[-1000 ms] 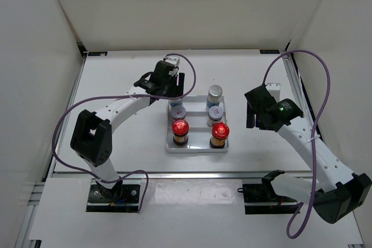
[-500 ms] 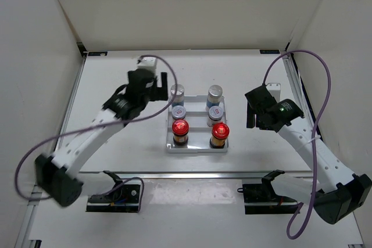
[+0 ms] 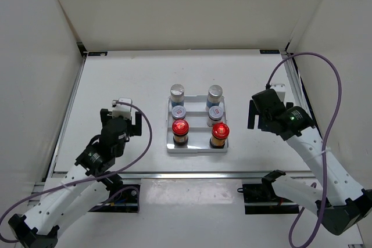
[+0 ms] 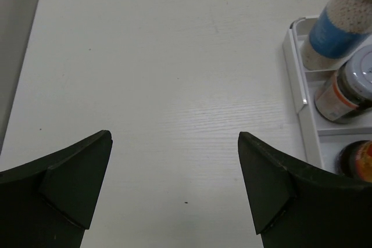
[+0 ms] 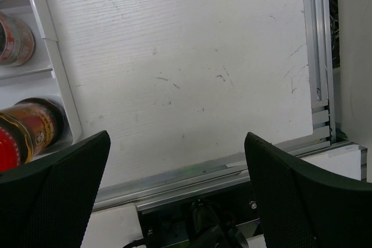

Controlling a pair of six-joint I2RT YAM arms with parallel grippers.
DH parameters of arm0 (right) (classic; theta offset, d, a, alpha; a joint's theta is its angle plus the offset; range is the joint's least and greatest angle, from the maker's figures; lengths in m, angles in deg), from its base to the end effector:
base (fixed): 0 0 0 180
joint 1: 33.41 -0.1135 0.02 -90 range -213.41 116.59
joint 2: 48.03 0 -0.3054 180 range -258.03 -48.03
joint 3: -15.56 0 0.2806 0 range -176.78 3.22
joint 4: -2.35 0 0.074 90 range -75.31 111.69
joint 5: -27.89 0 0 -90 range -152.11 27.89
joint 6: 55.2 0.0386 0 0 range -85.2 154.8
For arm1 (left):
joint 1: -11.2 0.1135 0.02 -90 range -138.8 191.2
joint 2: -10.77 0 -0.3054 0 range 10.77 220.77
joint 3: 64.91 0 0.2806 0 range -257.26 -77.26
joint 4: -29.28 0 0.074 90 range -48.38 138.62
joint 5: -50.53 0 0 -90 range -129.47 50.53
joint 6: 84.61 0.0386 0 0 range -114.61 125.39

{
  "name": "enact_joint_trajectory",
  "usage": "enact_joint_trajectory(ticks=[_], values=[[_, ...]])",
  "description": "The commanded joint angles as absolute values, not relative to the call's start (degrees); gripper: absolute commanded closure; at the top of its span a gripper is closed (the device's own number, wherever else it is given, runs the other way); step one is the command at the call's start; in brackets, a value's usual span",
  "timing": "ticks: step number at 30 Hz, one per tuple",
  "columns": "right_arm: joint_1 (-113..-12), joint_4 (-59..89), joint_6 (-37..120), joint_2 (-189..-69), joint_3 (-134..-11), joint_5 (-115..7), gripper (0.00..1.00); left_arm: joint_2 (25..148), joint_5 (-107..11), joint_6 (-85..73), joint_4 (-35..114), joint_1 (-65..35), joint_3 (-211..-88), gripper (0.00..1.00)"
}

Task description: Organize the condiment bottles

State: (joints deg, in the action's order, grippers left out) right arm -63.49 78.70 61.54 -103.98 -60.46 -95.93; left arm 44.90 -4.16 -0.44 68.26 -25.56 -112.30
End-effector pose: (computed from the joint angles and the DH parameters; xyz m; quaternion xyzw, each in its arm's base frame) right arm 0.1591 0.0673 0.3746 0.0576 0.9177 -0.1128 0.3765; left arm 0.1218 -0.0631 0.3034 0.0596 0.8207 0.0552 0.5656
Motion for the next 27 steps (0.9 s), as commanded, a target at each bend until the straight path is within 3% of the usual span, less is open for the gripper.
enact_joint_trajectory(ticks=[1,8,12,20,24,27], values=[[-63.73,76.74,60.30,-105.24,-60.07,-94.72,0.01,41.54,1.55,4.51,63.16,-25.81,-109.35,0.00],[-63.73,74.55,57.92,-102.79,-59.45,-90.94,0.01,41.53,6.85,5.65,63.60,-25.81,-108.19,0.00],[-63.73,74.54,57.92,-100.69,-59.45,-90.94,0.01,41.53,1.34,4.25,63.60,-25.81,-108.19,0.00],[-63.73,73.50,56.69,-99.20,-59.45,-89.09,0.01,41.53,-0.01,-9.73,70.36,-25.81,-108.11,0.00],[-63.73,73.49,56.07,-97.87,-58.92,-88.56,0.01,45.64,2.46,8.12,58.09,-25.81,-104.60,0.00],[-64.26,73.49,56.07,-99.36,-59.45,-88.56,0.01,50.73,9.82,14.68,40.80,-25.81,-99.68,0.00]])
